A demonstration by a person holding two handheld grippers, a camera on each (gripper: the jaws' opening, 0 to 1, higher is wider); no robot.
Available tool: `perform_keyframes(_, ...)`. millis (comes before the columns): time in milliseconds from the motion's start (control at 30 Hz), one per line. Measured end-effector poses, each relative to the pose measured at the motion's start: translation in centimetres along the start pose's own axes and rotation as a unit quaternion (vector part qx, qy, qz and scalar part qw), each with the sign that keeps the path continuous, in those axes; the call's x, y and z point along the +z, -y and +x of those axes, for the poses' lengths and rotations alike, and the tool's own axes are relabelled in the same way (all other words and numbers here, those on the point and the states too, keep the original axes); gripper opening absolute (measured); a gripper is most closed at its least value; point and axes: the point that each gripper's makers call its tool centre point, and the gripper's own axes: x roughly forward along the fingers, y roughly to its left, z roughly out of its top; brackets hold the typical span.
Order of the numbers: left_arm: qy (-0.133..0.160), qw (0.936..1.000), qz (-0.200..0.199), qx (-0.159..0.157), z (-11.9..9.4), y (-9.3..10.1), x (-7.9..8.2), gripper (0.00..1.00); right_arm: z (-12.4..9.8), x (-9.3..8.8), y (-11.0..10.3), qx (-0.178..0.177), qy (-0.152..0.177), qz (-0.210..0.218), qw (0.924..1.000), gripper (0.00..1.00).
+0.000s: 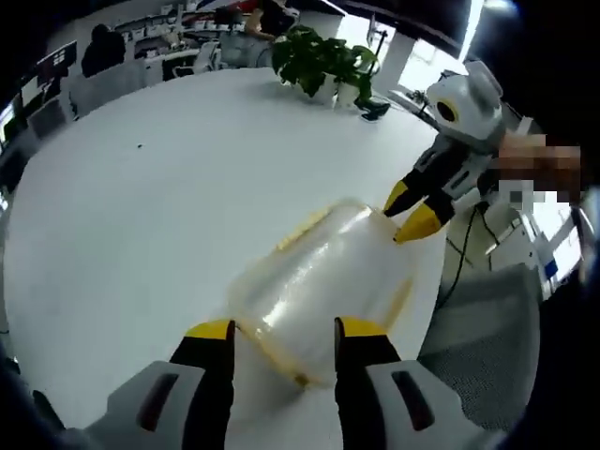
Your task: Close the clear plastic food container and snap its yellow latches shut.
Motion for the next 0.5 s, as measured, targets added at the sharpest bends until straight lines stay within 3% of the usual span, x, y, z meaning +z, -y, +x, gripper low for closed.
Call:
perform_keyframes(100,-0.004,0.9998,0.019,0.01,-0.1,0.1,0.1,0.42,0.0,0.1,0.0,-0.009,-0.003,-0.014,0.9998,0.21)
perform_keyframes(167,0.004,0.9982,0.06,0.001,-0.1,0.5,0.5,0.39,-0.1,0.1,0.0,-0.019,-0.004,-0.026,0.9995,0.21)
perform_keyframes(233,-0.002,0.9987,0.051,0.009,0.0,0.5,0.4,0.39,-0.1,0.3,0.1,-0.034,-0.005,-0.052,0.998,0.22)
perform_keyframes(400,0.006,0.9911,0.133,0.011,0.0,0.9,1.0,0.37,-0.2,0.4,-0.1,-0.059,-0.008,-0.082,0.9948,0.23)
perform_keyframes(500,0.006,0.9902,0.14,0.001,0.0,1.5,1.0,0.31,-0.3,0.7,-0.1,-0.064,-0.003,-0.109,0.992,0.23)
